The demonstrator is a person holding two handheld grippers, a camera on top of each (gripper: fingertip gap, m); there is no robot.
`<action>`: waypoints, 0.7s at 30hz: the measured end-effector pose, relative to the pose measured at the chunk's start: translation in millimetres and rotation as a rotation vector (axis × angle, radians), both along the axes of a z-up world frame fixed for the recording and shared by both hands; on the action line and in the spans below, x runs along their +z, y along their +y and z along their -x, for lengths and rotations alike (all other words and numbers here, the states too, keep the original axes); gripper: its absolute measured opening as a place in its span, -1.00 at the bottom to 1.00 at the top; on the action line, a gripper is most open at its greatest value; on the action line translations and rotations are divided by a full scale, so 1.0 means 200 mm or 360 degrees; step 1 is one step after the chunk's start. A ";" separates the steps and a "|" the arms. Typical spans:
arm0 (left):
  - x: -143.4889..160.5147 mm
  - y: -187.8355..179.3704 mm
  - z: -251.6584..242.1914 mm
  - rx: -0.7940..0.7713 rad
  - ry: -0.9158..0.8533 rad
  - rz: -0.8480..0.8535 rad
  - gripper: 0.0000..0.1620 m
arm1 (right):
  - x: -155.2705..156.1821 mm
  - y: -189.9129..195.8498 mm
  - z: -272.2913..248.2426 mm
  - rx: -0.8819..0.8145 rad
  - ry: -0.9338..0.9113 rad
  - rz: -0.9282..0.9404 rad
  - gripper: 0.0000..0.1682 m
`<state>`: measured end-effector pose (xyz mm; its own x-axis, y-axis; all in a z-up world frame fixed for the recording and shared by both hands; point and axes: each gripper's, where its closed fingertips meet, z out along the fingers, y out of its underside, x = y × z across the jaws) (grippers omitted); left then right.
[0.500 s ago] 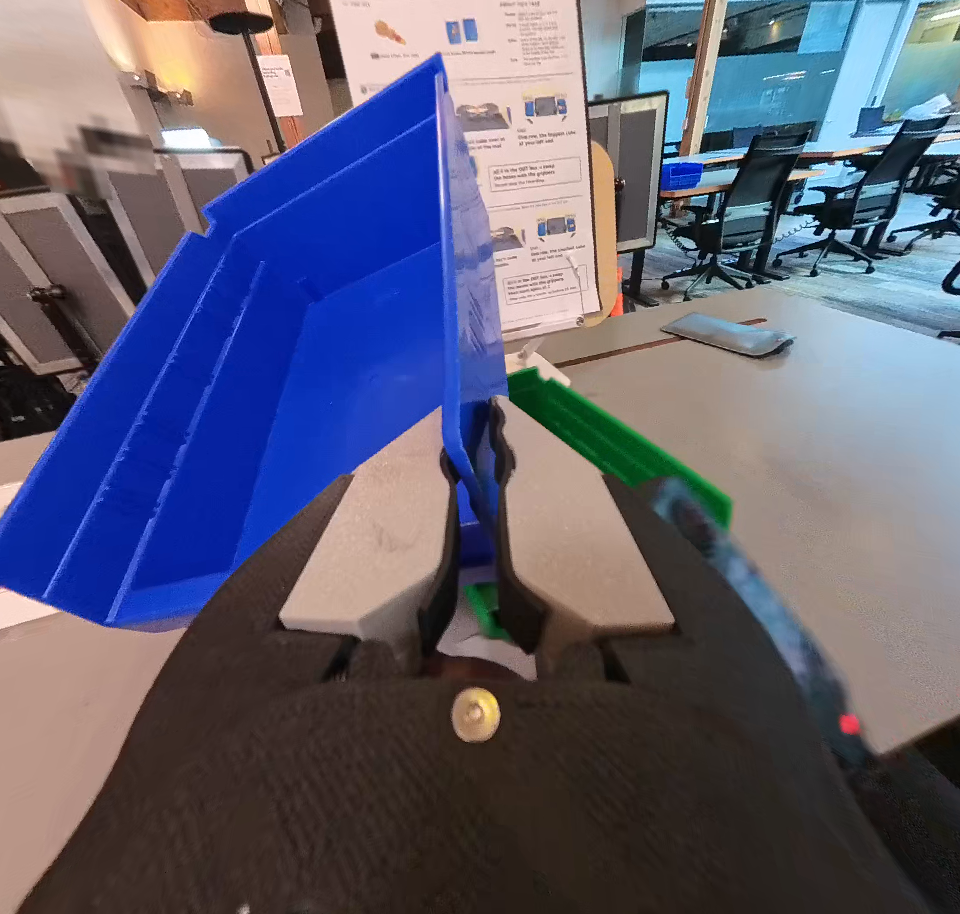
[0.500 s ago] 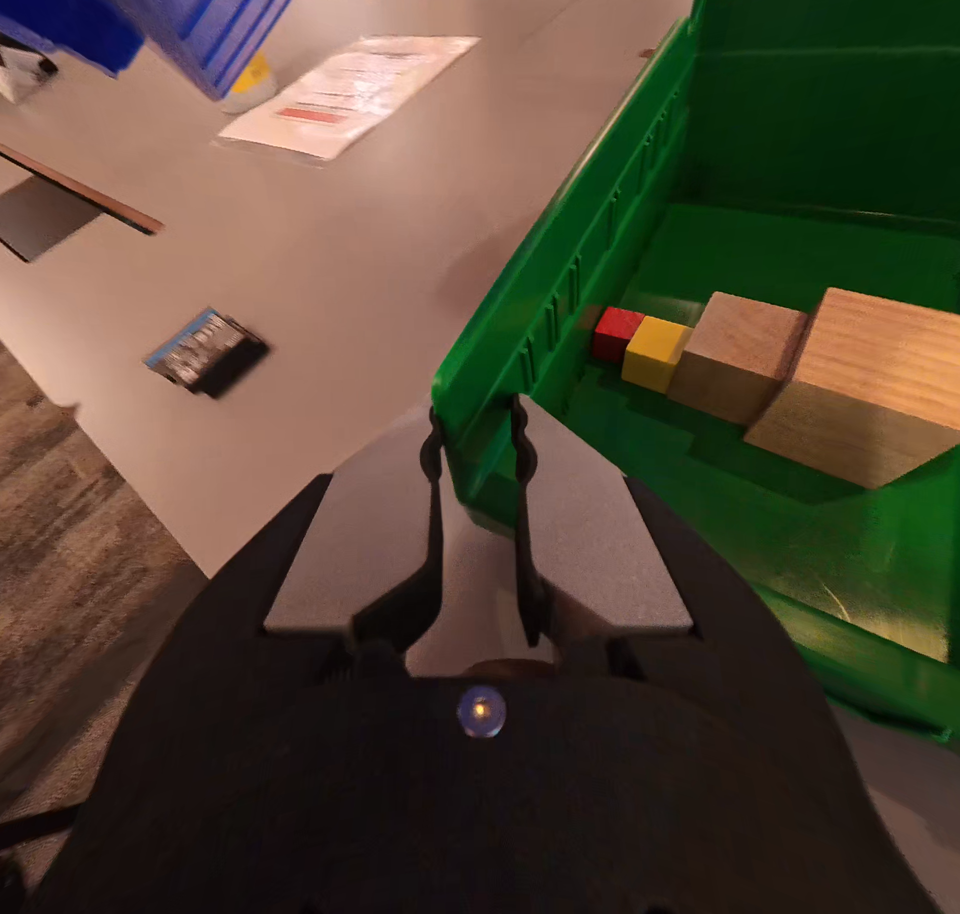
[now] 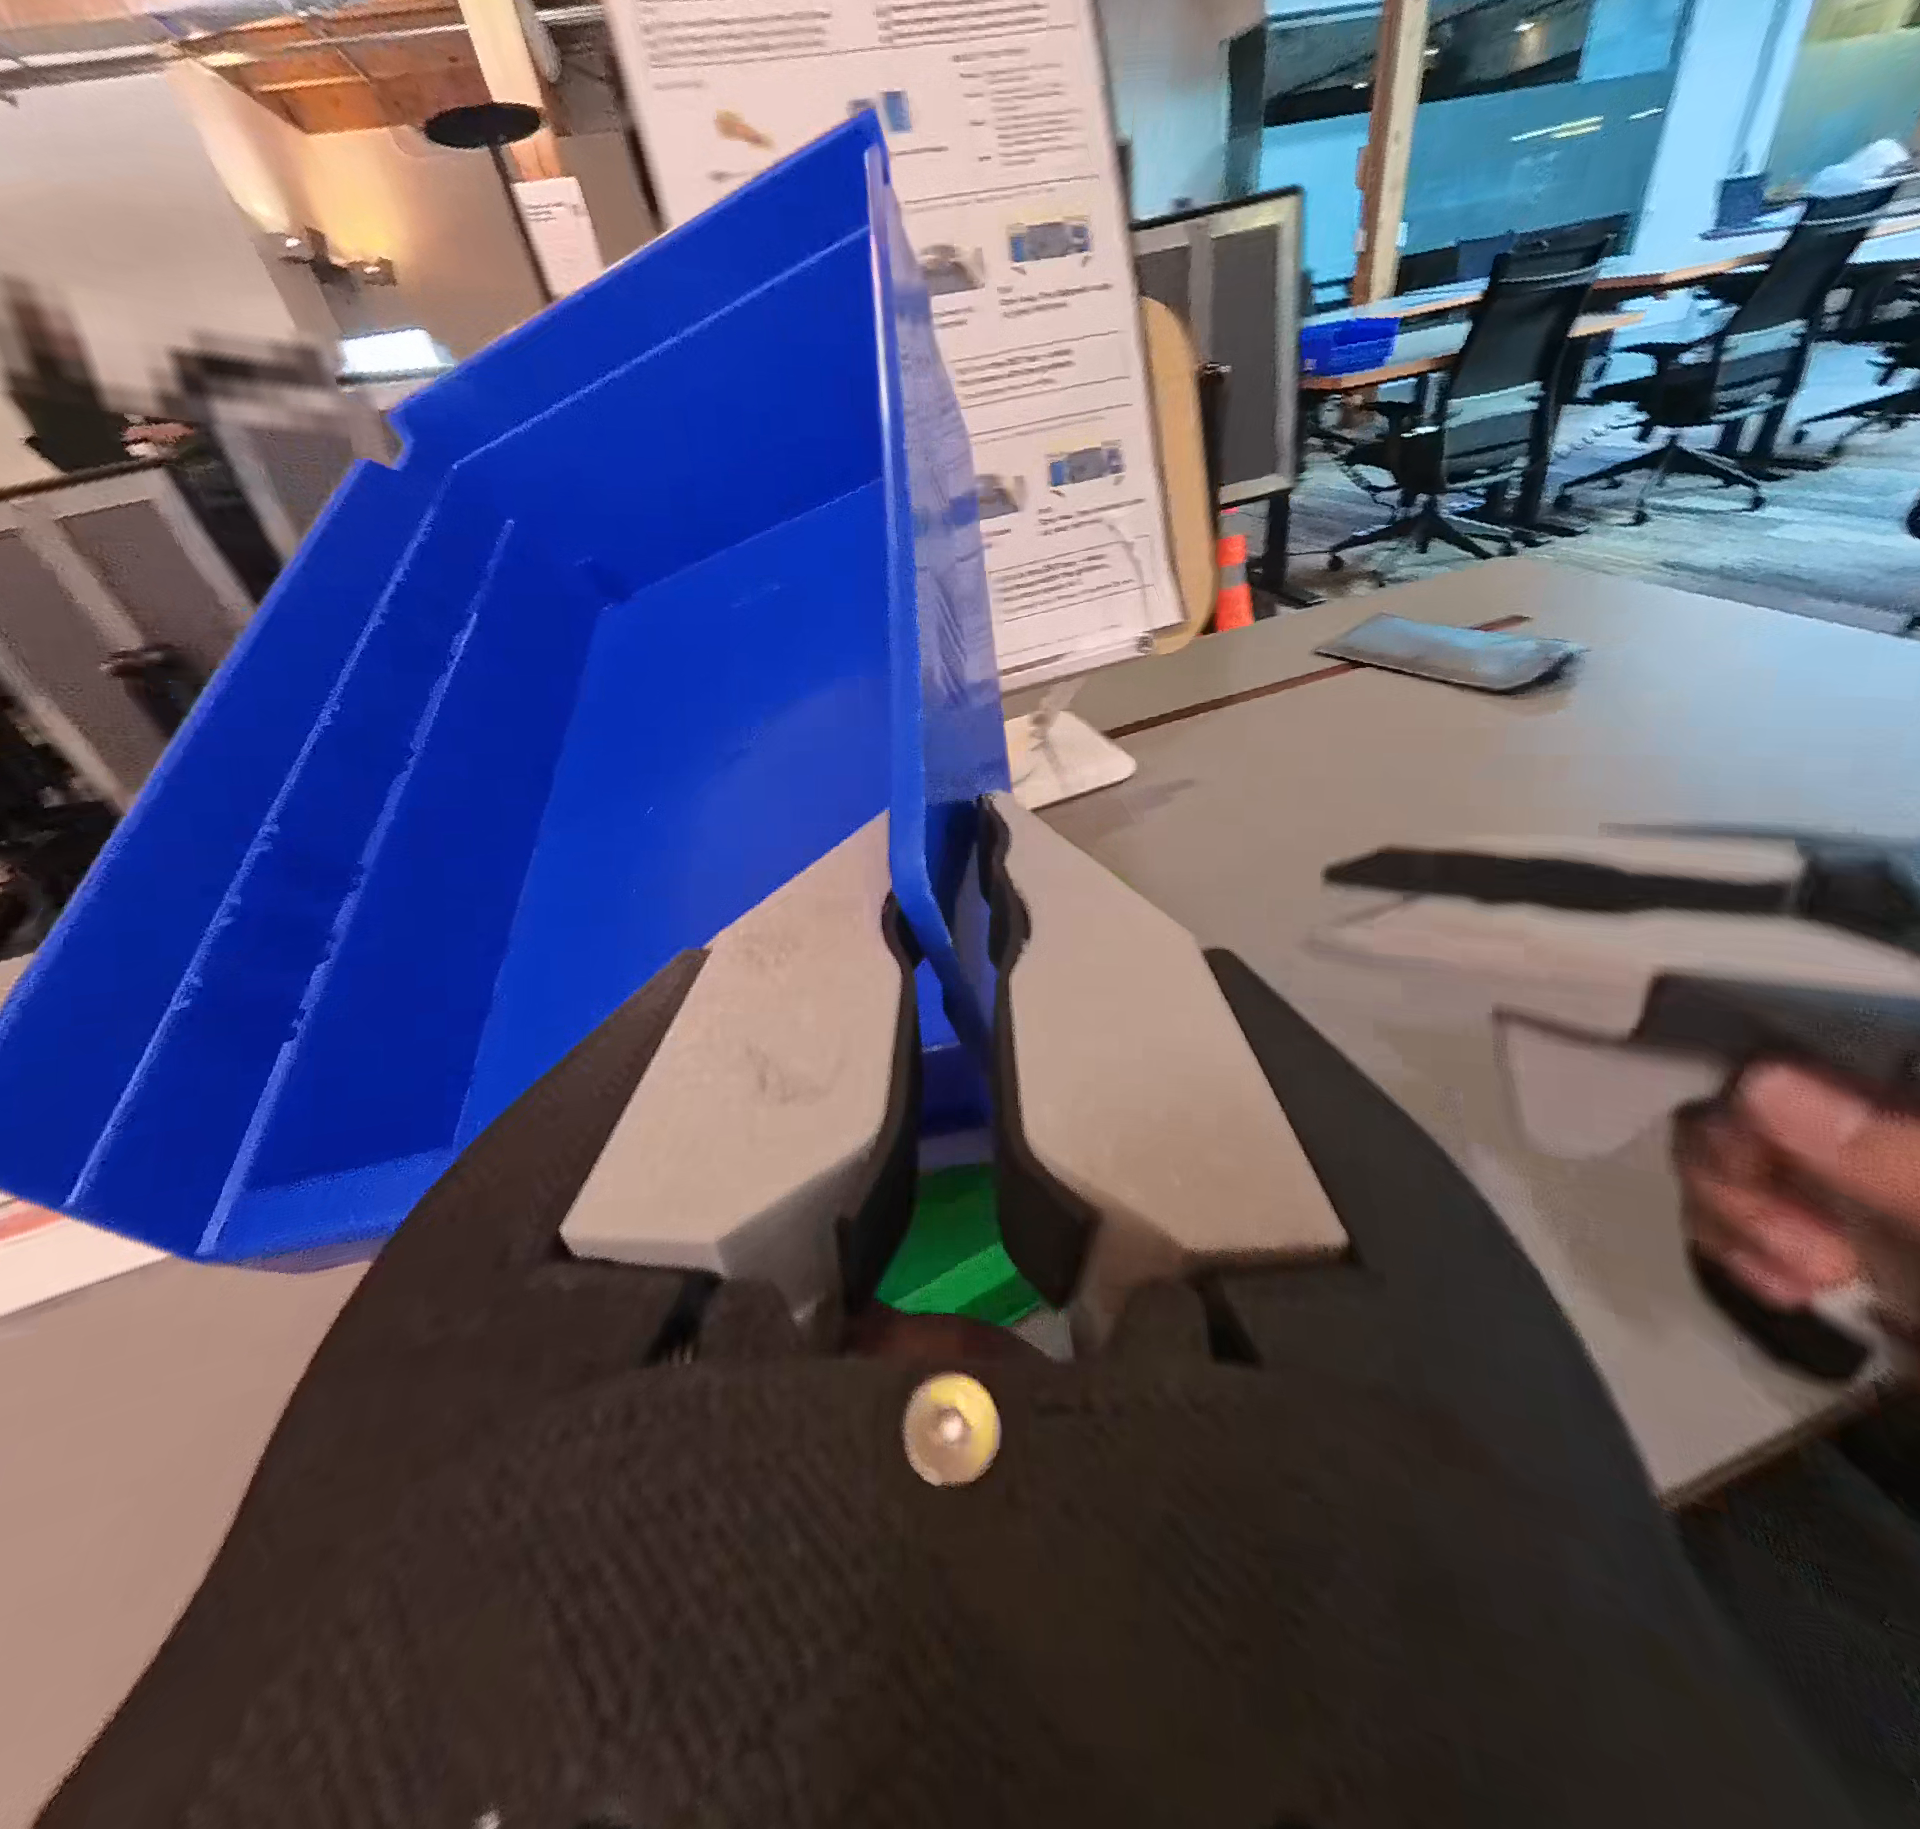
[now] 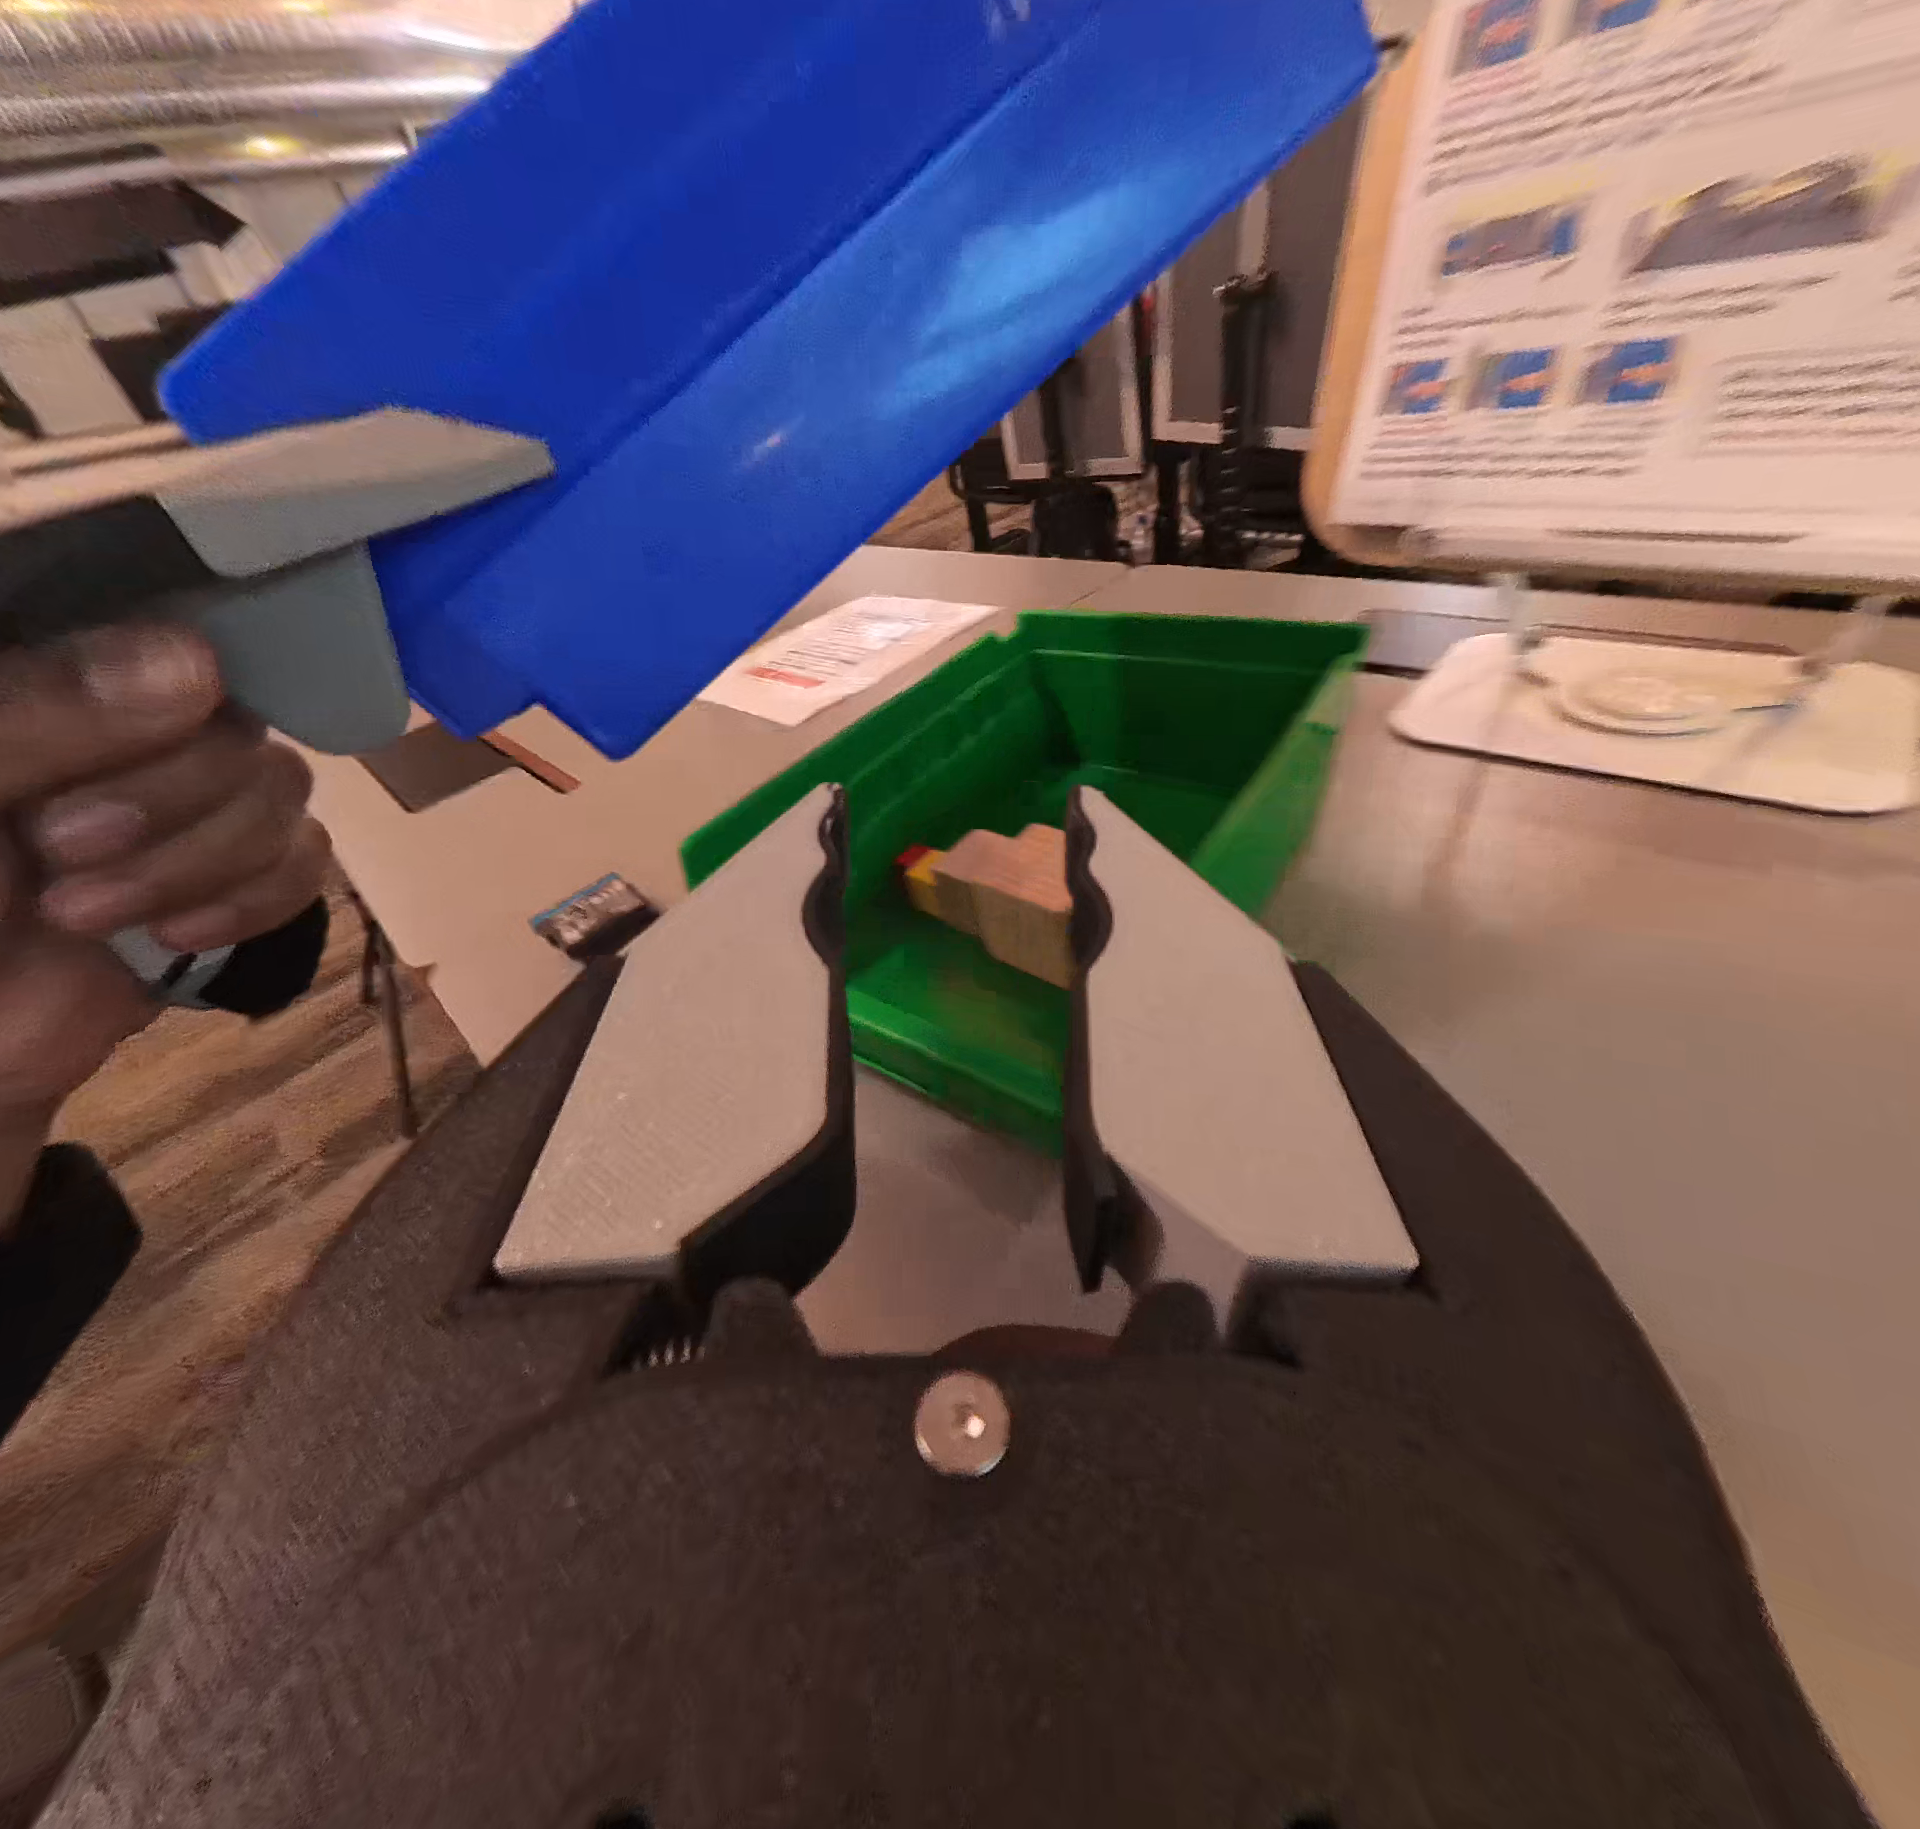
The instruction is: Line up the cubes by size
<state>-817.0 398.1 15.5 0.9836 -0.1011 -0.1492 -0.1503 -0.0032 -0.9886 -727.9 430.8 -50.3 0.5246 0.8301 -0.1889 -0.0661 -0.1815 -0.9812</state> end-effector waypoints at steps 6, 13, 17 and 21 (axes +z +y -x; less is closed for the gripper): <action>-0.04 0.07 -0.55 -0.0301 -0.0037 0.0005 -0.95 | 0.11 0.04 -0.73 -0.0206 -0.0187 -0.0063 -0.52; -0.39 0.22 -1.21 -0.0428 0.0206 0.0148 -0.96 | 0.19 0.03 -1.27 -0.0380 0.0007 -0.0047 -0.52; -0.59 0.28 -1.46 -0.0406 0.0344 0.0187 -0.96 | 0.18 0.06 -1.39 -0.0405 0.0019 -0.0002 -0.51; -0.75 0.35 -1.61 -0.0481 0.0235 0.0307 -0.96 | 0.11 0.13 -1.45 -0.0463 -0.0074 0.0033 -0.51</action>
<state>-494.9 468.9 -133.5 0.8745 -0.4234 -0.2367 -0.3135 -0.1209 -0.9419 -437.6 456.1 -27.7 0.7486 0.6395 -0.1748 -0.0736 -0.1817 -0.9806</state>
